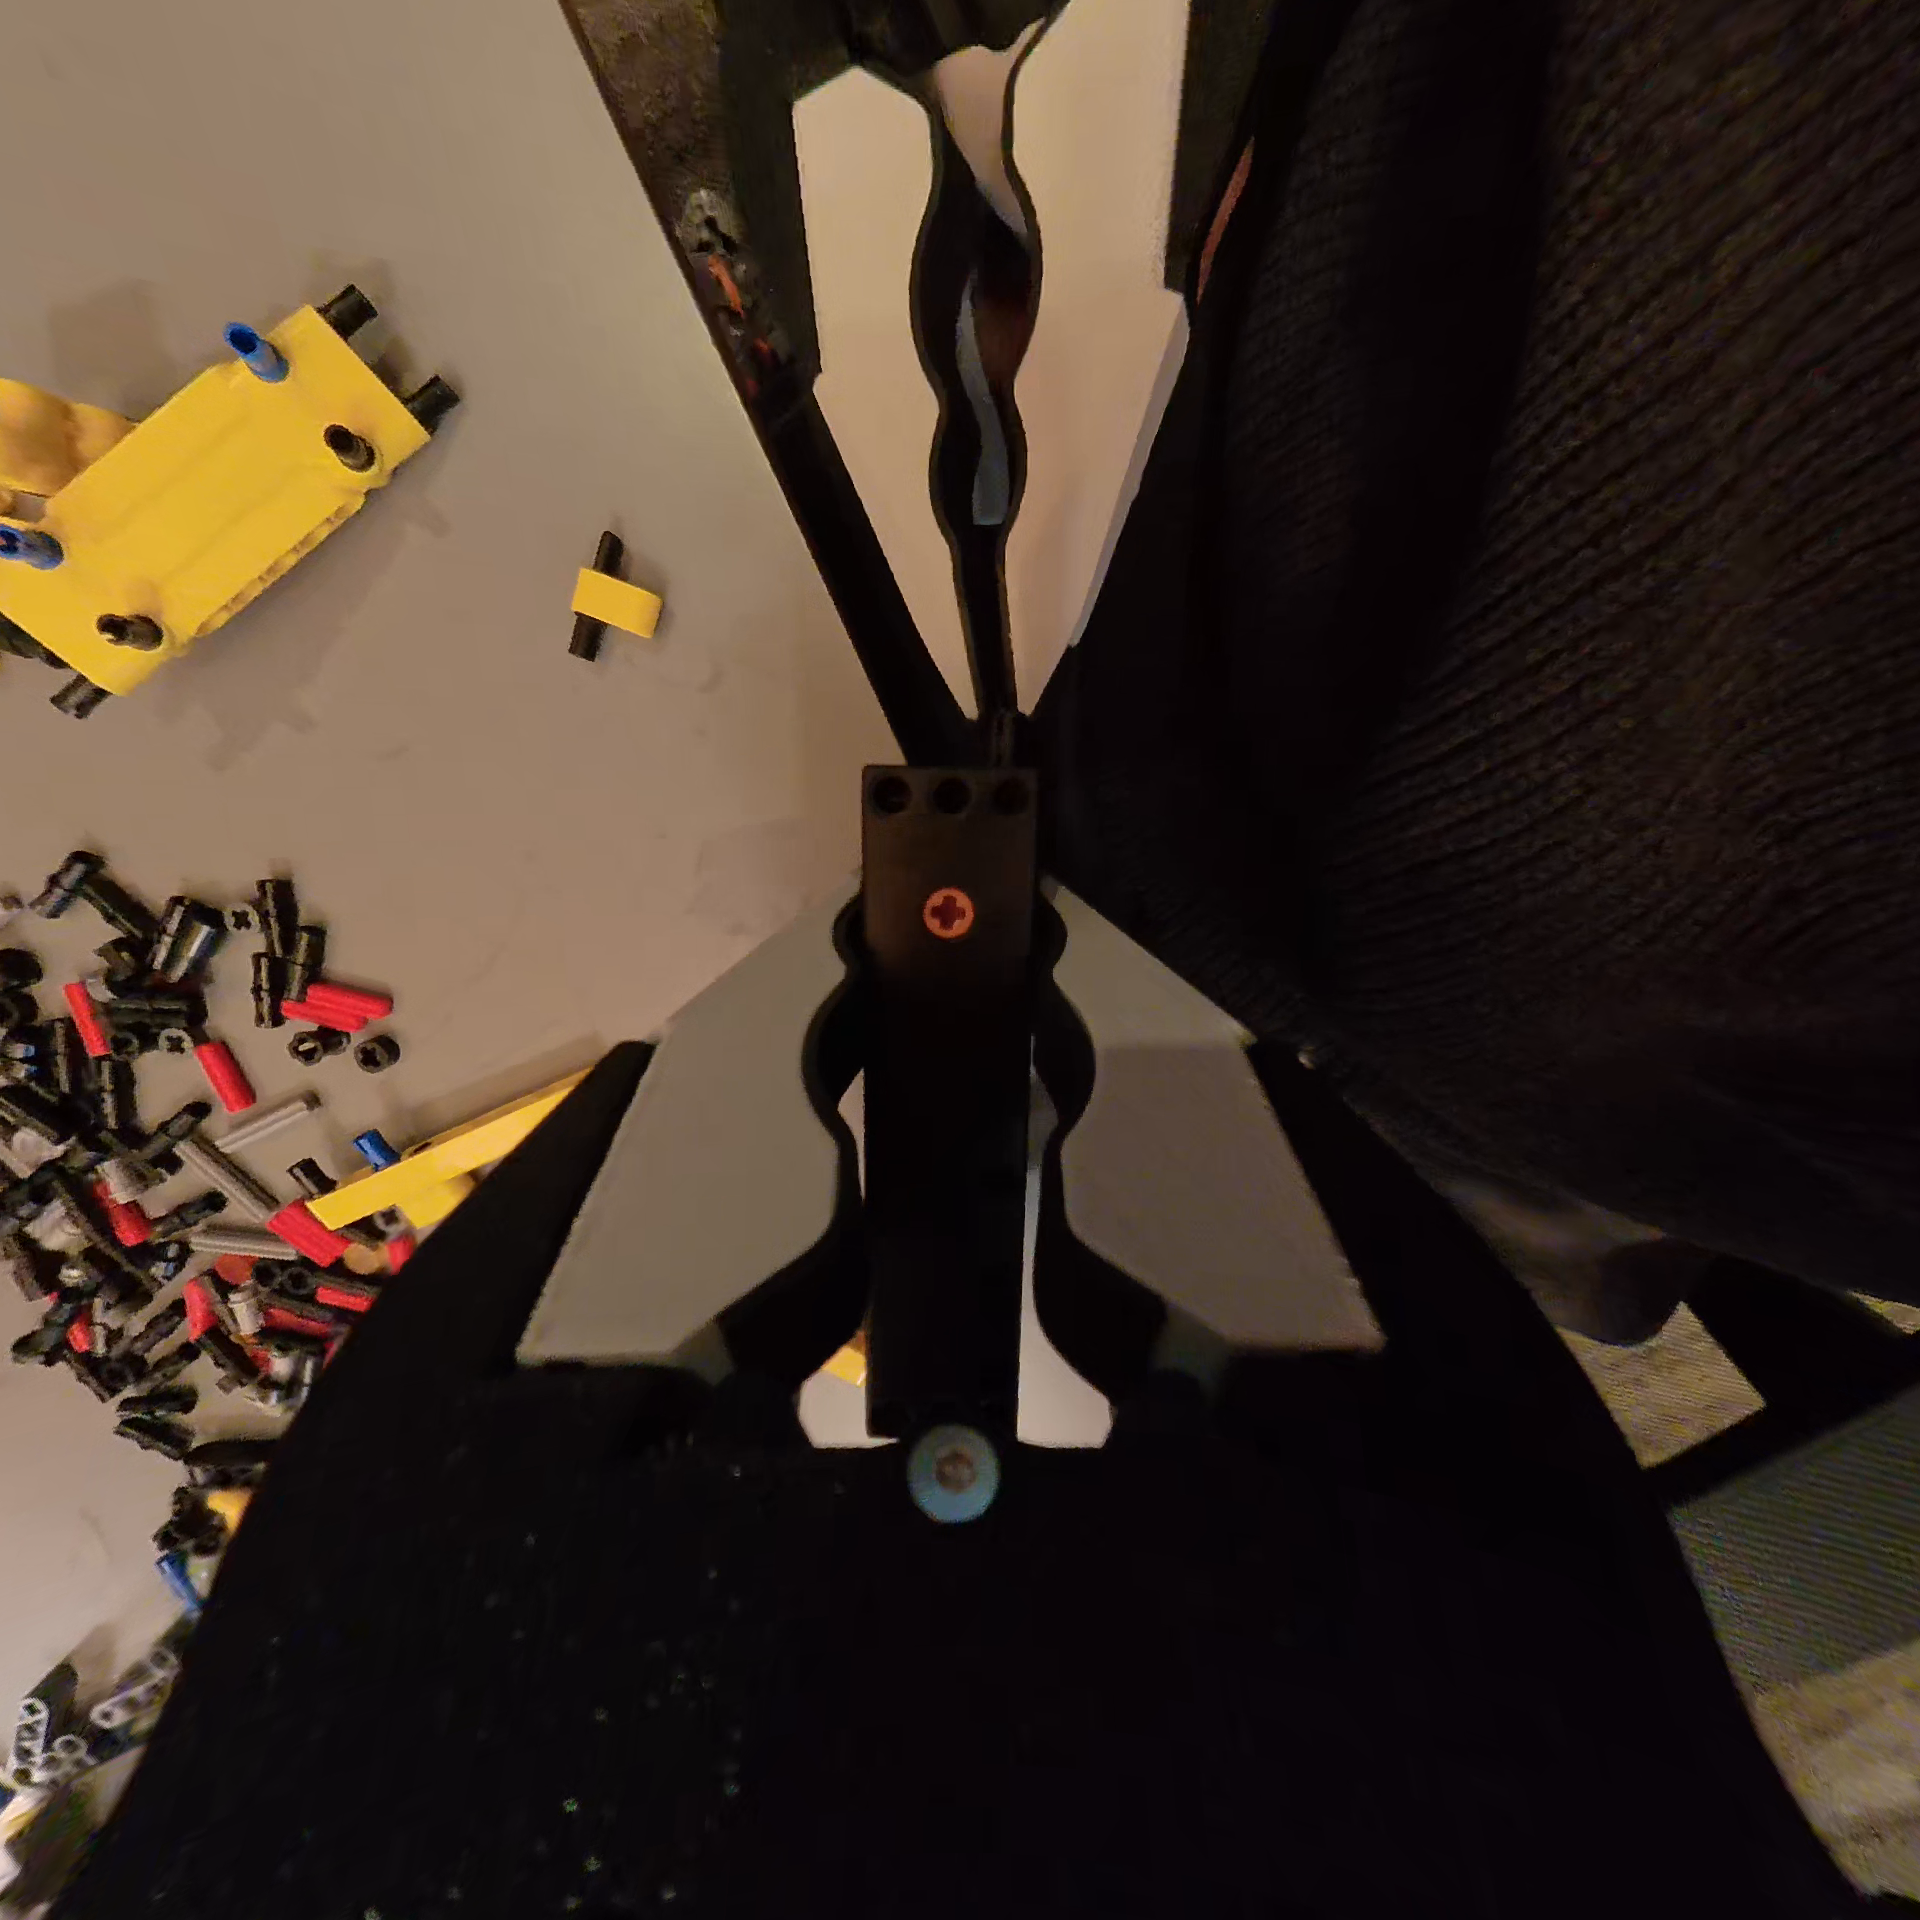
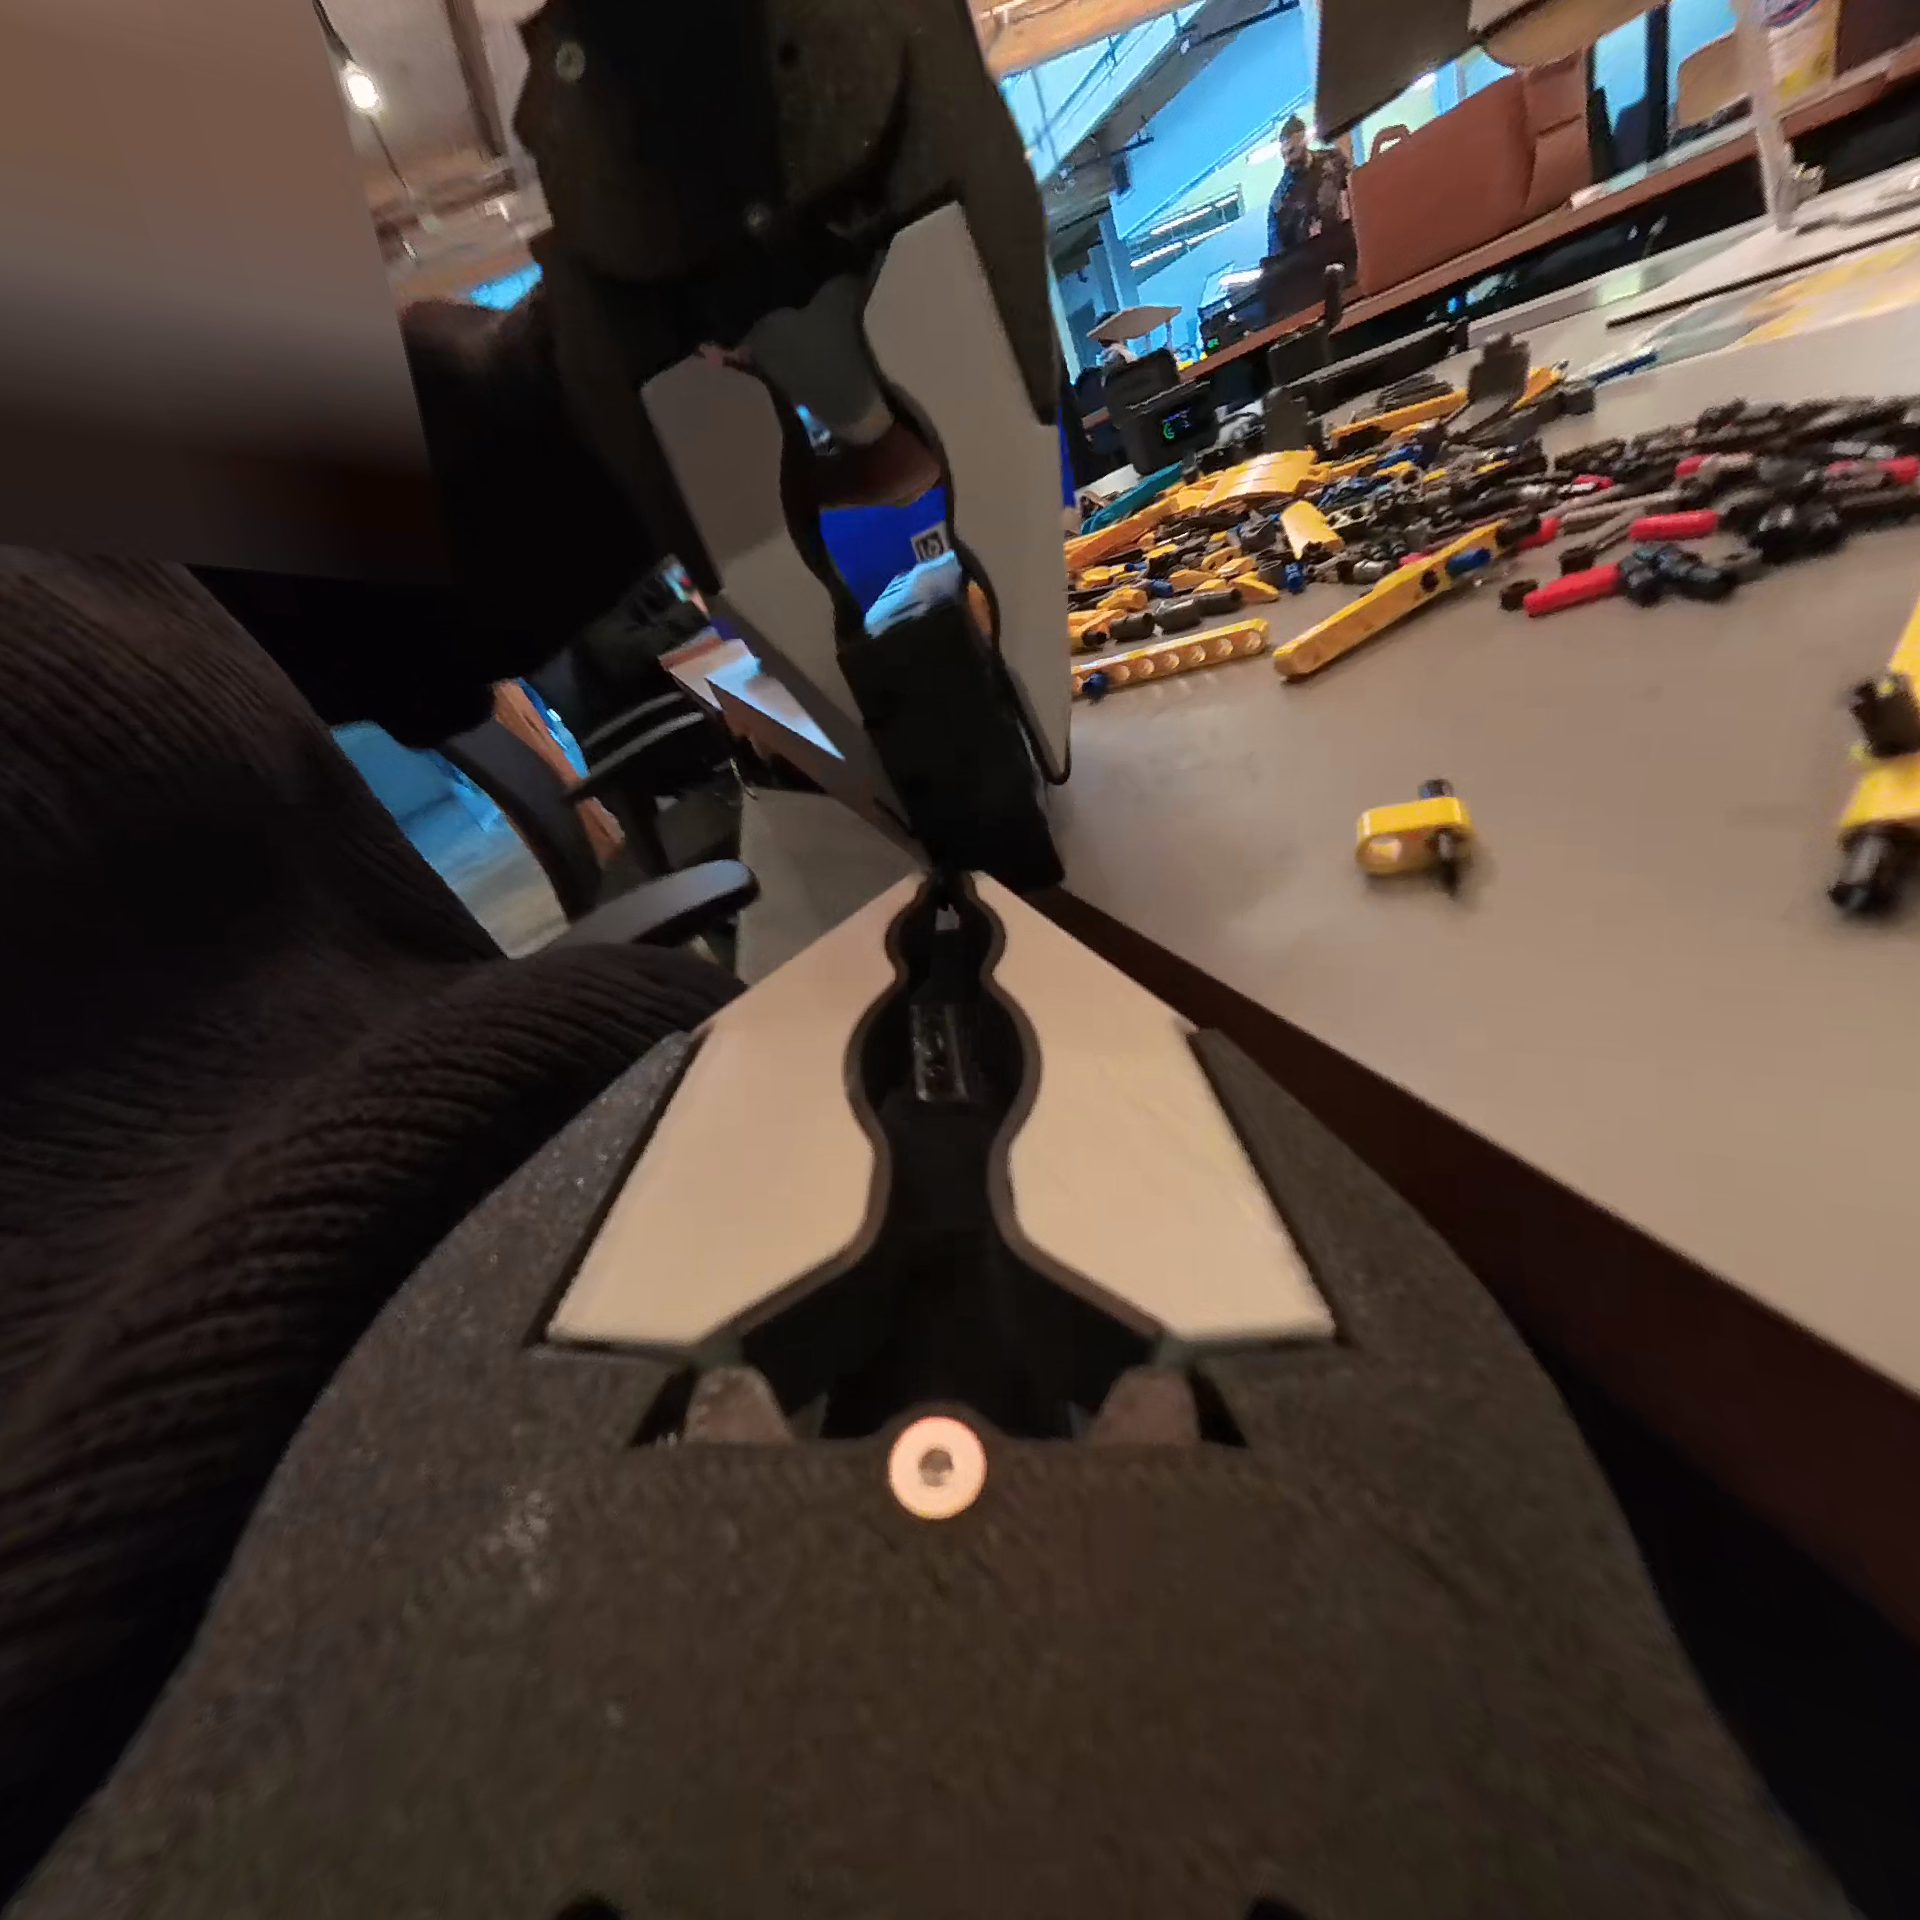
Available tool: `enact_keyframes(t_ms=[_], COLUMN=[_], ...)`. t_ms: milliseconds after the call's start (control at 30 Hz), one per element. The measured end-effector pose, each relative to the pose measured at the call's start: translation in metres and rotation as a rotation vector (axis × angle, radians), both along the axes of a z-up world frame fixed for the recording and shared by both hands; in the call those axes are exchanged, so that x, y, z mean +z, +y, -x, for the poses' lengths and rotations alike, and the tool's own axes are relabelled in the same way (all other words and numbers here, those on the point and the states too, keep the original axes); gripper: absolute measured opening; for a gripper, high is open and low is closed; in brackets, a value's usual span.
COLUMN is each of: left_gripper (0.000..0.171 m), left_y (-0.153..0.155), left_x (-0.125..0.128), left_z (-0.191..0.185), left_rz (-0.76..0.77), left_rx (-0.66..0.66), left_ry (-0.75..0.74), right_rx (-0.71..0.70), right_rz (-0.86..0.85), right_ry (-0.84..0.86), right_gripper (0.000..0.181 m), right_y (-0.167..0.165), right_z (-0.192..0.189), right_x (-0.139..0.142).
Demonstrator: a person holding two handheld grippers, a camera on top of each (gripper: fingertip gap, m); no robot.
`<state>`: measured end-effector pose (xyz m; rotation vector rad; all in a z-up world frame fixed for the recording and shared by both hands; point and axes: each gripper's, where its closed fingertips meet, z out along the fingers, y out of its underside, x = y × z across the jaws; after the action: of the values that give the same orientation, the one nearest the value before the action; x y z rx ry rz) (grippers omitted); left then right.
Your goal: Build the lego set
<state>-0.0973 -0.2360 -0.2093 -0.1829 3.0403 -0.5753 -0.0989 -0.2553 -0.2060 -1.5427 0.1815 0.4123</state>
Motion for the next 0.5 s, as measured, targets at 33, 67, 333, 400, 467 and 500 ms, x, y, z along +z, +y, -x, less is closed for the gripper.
enact_keyframes(t_ms=[33,67,333,400,467,500], left_gripper=[0.025,0.025,0.026,0.025,0.026,0.026], left_y=[-0.0004,-0.0011,-0.005,-0.0051,-0.0052,-0.0051], left_x=[0.0001,0.0001,-0.0004,-0.0004,-0.0004,-0.0005], left_z=[-0.0007,-0.001,-0.0005,-0.001,-0.0012,-0.0014], left_rz=[0.001,0.008,-0.002,0.002,0.003,0.001], left_rx=[-0.007,-0.01,-0.029,-0.021,-0.015,-0.011], left_ry=[-0.009,-0.011,0.005,0.01,0.008,0.004], right_rx=[-0.006,-0.008,-0.047,-0.065,-0.072,-0.073], right_rz=[0.006,0.016,0.05,0.057,0.067,0.067], right_ry=[-0.025,-0.054,-0.217,-0.259,-0.285,-0.287], right_gripper=[0.004,0.004,0.004,0.004,0.004,0.004], right_y=[0.0001,0.0005,0.0007,-0.0004,-0.0008,-0.0011], right_z=[-0.0001,0.0003,0.0009,-0.0002,-0.0004,-0.0005], right_x=[-0.0014,-0.0034,-0.0079,-0.0076,-0.0088,-0.0094])
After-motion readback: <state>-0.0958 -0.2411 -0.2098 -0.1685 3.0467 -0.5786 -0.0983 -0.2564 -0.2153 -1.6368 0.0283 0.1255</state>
